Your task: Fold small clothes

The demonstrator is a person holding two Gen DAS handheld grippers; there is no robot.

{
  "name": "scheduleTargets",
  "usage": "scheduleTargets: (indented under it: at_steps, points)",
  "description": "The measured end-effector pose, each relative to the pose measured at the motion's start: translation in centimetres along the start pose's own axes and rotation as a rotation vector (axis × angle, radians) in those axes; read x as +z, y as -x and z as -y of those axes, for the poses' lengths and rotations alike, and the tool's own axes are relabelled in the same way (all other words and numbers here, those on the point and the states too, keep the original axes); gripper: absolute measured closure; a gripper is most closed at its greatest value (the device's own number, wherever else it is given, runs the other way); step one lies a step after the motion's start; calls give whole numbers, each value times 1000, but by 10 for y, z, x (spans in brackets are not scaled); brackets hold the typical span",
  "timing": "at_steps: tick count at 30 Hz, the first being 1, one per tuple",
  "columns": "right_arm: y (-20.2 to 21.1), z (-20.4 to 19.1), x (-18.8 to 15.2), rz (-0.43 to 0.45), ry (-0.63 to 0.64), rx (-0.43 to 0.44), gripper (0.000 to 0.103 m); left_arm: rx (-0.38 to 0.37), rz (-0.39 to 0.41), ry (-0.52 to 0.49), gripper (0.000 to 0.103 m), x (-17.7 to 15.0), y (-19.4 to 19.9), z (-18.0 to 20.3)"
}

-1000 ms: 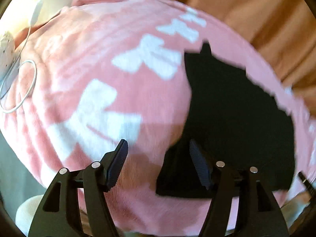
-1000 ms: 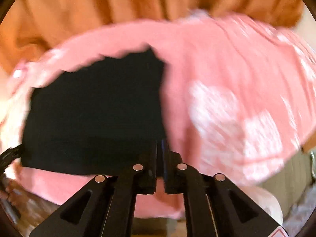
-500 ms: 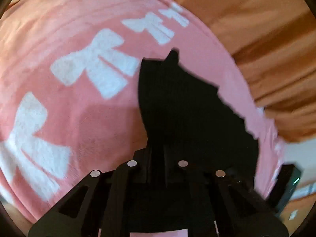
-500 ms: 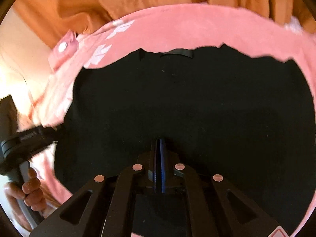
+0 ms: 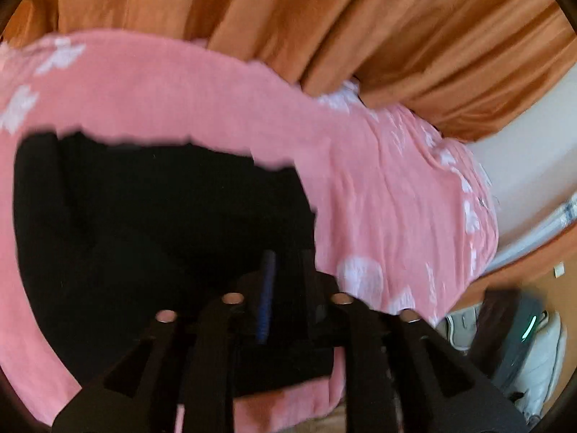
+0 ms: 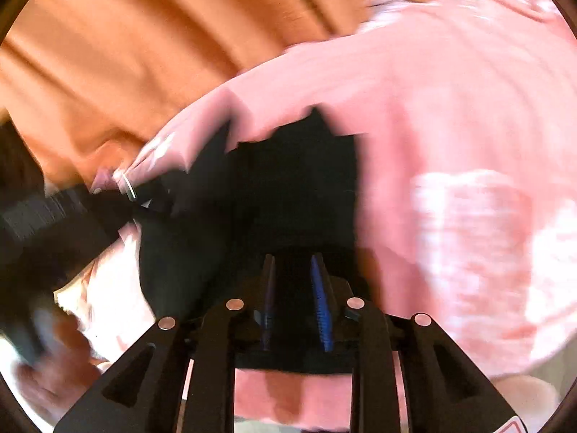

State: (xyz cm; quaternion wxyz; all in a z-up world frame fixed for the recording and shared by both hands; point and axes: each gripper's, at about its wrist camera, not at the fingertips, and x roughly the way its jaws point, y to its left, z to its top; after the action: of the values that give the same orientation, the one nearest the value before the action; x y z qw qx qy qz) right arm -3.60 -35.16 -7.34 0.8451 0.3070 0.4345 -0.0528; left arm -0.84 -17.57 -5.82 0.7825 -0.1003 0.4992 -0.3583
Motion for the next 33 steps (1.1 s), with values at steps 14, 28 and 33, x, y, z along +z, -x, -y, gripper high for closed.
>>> scheduleTargets:
  at_steps: [14, 28, 33]
  points:
    - [13, -35, -2, -15, 182, 28, 51, 192, 144, 297, 35, -63, 117, -161]
    - [-78, -141, 1, -192, 602, 35, 98, 258, 243, 354, 26, 38, 128, -228]
    - [3, -113, -8, -84, 468, 226, 101, 265, 257, 305, 26, 40, 135, -228]
